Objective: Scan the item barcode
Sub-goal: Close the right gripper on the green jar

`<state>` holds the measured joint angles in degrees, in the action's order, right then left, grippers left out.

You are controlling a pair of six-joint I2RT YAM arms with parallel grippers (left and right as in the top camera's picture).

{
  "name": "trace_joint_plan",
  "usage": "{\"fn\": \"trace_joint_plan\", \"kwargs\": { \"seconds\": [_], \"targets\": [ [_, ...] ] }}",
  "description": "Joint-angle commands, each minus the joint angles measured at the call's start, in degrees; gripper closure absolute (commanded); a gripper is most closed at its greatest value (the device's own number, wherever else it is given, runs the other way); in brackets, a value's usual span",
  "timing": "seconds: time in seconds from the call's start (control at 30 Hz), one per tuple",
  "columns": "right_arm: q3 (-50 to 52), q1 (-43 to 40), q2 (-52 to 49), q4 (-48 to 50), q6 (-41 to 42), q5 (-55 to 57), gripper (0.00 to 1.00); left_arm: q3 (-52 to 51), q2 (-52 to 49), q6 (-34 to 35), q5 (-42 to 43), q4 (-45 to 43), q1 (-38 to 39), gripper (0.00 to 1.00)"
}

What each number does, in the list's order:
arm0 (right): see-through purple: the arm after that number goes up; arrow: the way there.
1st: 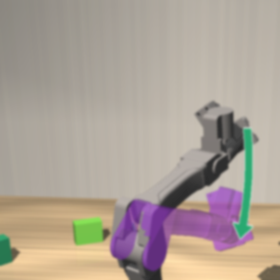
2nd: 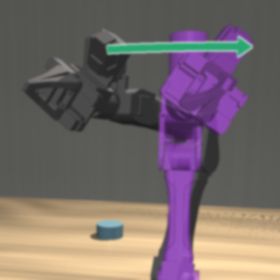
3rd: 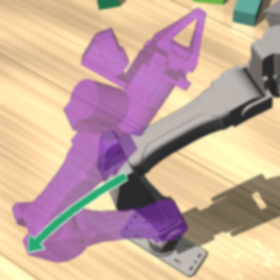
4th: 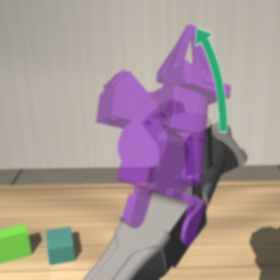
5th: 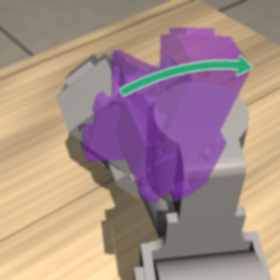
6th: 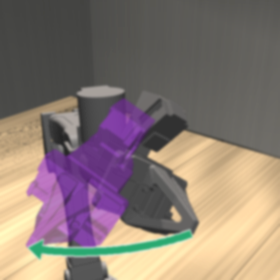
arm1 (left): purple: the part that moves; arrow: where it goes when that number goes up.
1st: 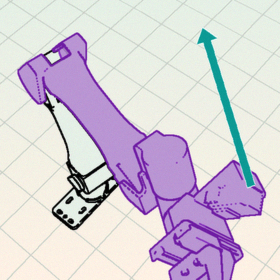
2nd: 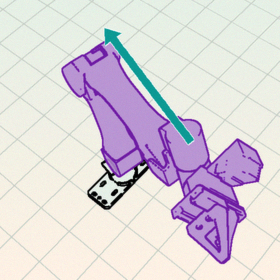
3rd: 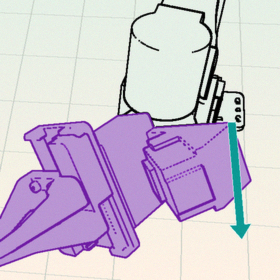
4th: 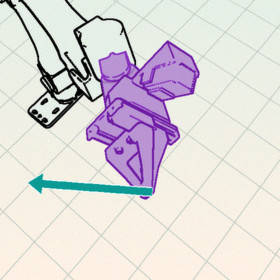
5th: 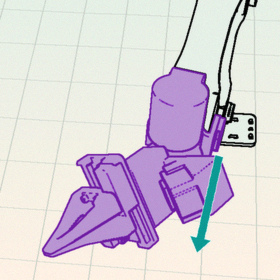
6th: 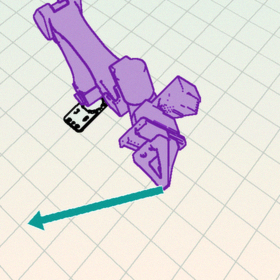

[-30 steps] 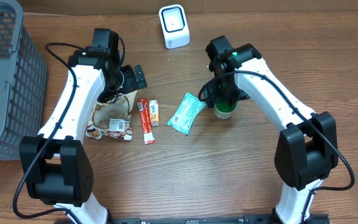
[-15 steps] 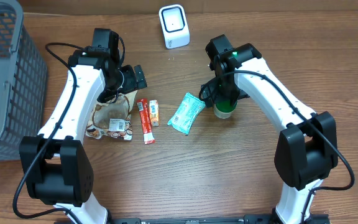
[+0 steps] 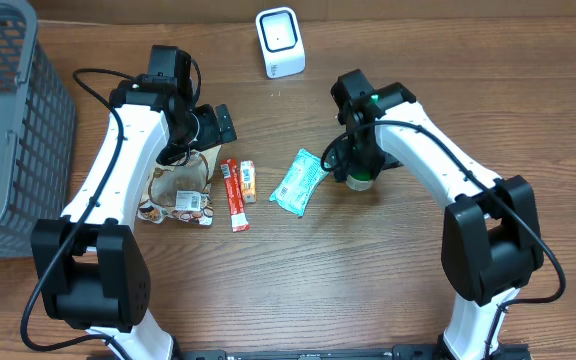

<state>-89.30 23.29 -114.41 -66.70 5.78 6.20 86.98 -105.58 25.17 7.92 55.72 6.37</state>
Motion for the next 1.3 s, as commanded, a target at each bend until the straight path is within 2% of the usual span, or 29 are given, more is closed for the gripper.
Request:
{"fn": "trace_joint_plan", "kwargs": {
  "seconds": [0.0, 0.1, 0.17, 0.27, 0.3, 0.4, 0.43, 0.53, 0.73, 0.93, 1.1, 1.17, 1.27],
  "targets": [
    [0.7, 0.11, -0.48, 0.44, 1.03, 0.17, 0.24, 1.16, 0.04, 0.17, 0.48, 0.07, 0.02, 0.0],
    [0.7, 0.13, -0.48, 0.46, 4.52, 0.2, 0.29, 1.16, 0.04, 0.17, 0.46, 0.07, 0.02, 0.0],
    [0.7, 0.13, -0.48, 0.44, 8.79, 0.17, 0.36, 1.16, 0.04, 0.17, 0.48, 0.07, 0.02, 0.0],
    [0.7, 0.13, -0.48, 0.2, 18.01, 0.07, 0.52, 1.16, 0.04, 0.17, 0.46, 0.07, 0.02, 0.0],
    [0.7, 0.13, -0.48, -0.11, 21.4, -0.33, 0.55, 1.16, 0.04, 0.17, 0.48, 0.07, 0.02, 0.0],
    [0.7, 0.13, -0.48, -1.53, 33.33, -3.28, 0.54, 1.16, 0.04, 0.17, 0.48, 0.07, 0.02, 0.0],
    [0.7, 0.13, -0.48, -1.68, 35.41, -4.83, 0.5, 1.16, 0.04, 0.17, 0.48, 0.07, 0.02, 0.0],
    [0.68, 0.11, -0.48, -1.73, 34.97, -6.27, 0.3, 1.16, 0.04, 0.17, 0.48, 0.07, 0.02, 0.01],
    [0.68, -0.22, -0.48, -1.64, 25.53, -6.23, 0.21, 1.16, 0.04, 0.17, 0.48, 0.07, 0.02, 0.0],
    [0.7, -0.22, -0.48, 1.09, 20.46, -1.66, 0.21, 1.16, 0.04, 0.17, 0.48, 0.09, 0.02, 0.0],
    [0.81, -0.2, -0.48, 0.42, 20.5, -0.26, 0.29, 1.16, 0.04, 0.17, 0.48, 0.09, 0.02, 0.0],
    [0.81, -0.17, -0.48, -0.07, 20.72, -1.38, 0.33, 1.16, 0.04, 0.17, 0.48, 0.09, 0.02, 0.0],
    [0.81, -0.15, -0.48, -1.33, 25.99, -4.02, 0.36, 1.16, 0.04, 0.17, 0.46, 0.07, 0.02, 0.0]
  ]
}}
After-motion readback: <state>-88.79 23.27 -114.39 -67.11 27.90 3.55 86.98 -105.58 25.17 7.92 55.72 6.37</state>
